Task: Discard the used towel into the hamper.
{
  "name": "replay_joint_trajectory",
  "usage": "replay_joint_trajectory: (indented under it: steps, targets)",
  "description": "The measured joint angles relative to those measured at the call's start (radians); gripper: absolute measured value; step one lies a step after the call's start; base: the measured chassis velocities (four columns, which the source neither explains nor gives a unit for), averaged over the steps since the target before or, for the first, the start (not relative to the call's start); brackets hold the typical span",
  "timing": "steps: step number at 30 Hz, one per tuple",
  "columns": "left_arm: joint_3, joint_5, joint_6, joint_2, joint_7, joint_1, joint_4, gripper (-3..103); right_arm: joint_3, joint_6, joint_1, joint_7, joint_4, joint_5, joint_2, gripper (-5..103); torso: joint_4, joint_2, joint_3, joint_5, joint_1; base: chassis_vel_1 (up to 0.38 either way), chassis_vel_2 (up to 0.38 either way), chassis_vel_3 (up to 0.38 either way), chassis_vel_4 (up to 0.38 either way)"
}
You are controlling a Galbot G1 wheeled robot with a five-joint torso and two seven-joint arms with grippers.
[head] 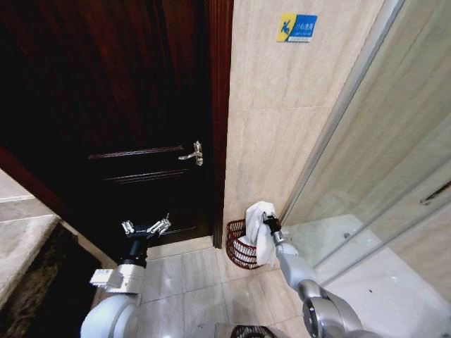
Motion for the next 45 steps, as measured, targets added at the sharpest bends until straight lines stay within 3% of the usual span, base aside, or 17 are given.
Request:
replay_joint_trajectory:
  steps: [2,6,9,13,22,26,29,40,45]
  targets:
    - [0.0,0.0,0.0,0.0,0.0,0.0,0.0,100,0.002,0.039,0.01,-0.009,0.013,-0.071,-0.002,12,-0.0001,0.0,0.0,0.0001,0.0,0.0,0.0,0.0,0.0]
    - [0.0,0.0,0.0,0.0,0.0,0.0,0.0,100,0.002,0.088,0.016,-0.004,0.062,-0.072,0.002,12,0.0,0.0,0.0,0.0001,0.0,0.0,0.0,0.0,0.0]
    - [0.0,0.0,0.0,0.0,0.0,0.0,0.0,100,0.0,0.116,0.029,0.002,0.165,-0.021,0.001,12,0.0001,0.0,0.0,-0.0001,0.0,0.0,0.0,0.0,0.0]
    - [0.0,0.0,0.0,0.0,0.0,0.0,0.0,100,-0.004,0.094,0.038,-0.022,0.258,0.044,0.006,12,-0.0003,0.0,0.0,-0.0003,0.0,0.0,0.0,0.0,0.0]
    - [0.0,0.0,0.0,0.0,0.0,0.0,0.0,100,-0.003,0.114,0.043,-0.063,0.195,0.11,0.02,12,0.0005,0.0,0.0,-0.0002,0.0,0.0,0.0,0.0,0.0]
    - [0.0,0.0,0.0,0.0,0.0,0.0,0.0,100,-0.003,0.094,0.012,-0.069,0.144,0.168,0.018,12,0.0005,0.0,0.0,0.0003,0.0,0.0,0.0,0.0,0.0]
    - [0.0,0.0,0.0,0.0,0.0,0.0,0.0,100,-0.009,0.053,-0.013,-0.08,0.082,0.312,0.019,12,0.0001,0.0,0.0,0.0003,0.0,0.0,0.0,0.0,0.0]
    - [0.0,0.0,0.0,0.0,0.0,0.0,0.0,100,-0.008,0.03,-0.048,-0.009,0.048,0.322,0.02,12,0.0002,0.0,0.0,0.0,0.0,0.0,0.0,0.0,0.0]
    - [0.0,0.0,0.0,0.0,0.0,0.0,0.0,100,-0.007,-0.042,-0.08,0.039,0.059,0.312,0.02,12,0.0,0.0,0.0,0.0,0.0,0.0,0.0,0.0,0.0]
